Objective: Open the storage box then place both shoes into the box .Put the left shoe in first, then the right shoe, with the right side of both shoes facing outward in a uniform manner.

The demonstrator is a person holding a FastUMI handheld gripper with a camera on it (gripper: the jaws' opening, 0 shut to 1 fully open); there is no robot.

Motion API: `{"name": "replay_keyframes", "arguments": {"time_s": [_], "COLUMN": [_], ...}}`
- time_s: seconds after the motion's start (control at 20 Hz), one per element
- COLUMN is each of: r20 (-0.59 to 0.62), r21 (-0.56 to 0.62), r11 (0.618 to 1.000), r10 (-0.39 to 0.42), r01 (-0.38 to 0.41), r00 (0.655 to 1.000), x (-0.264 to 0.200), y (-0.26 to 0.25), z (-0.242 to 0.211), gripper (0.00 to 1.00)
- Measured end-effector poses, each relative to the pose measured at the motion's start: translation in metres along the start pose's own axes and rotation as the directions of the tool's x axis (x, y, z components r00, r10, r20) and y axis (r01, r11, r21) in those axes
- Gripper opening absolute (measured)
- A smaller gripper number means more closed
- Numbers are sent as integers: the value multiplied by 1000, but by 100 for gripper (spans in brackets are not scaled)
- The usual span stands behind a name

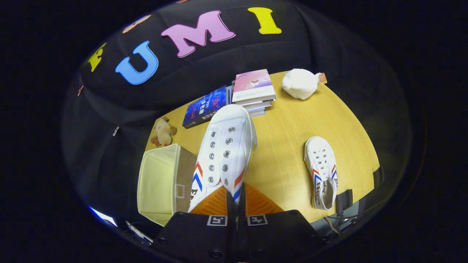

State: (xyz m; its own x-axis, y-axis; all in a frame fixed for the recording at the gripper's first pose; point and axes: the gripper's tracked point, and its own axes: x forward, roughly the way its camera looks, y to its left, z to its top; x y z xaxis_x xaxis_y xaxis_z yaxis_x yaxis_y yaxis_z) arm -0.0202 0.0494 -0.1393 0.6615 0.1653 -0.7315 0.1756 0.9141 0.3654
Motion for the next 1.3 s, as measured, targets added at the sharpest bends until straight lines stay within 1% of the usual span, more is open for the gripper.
{"name": "replay_keyframes", "arguments": {"time_s": [0.15, 0.3, 0.4, 0.65, 0.75, 0.9, 1.15, 1.3], "r20": [8, -11, -35, -129, -163, -207, -256, -279], "r21": [18, 36, 17, -22, -32, -71, -88, -115], "r11": [998, 992, 988, 981, 981, 983, 989, 990], "r10": [60, 124, 153, 190, 184, 152, 92, 43], "r01": [-61, -124, -153, -194, -192, -170, -118, -78], "r00": [998, 992, 988, 973, 969, 966, 962, 959], "x": [-11, -10, -2, 33, 51, 74, 104, 125], "y": [47, 95, 123, 178, 190, 198, 205, 201], "z": [-3, -13, -24, -62, -75, -96, -121, -131], "gripper": [5, 5, 5, 5, 5, 5, 5, 5]}}
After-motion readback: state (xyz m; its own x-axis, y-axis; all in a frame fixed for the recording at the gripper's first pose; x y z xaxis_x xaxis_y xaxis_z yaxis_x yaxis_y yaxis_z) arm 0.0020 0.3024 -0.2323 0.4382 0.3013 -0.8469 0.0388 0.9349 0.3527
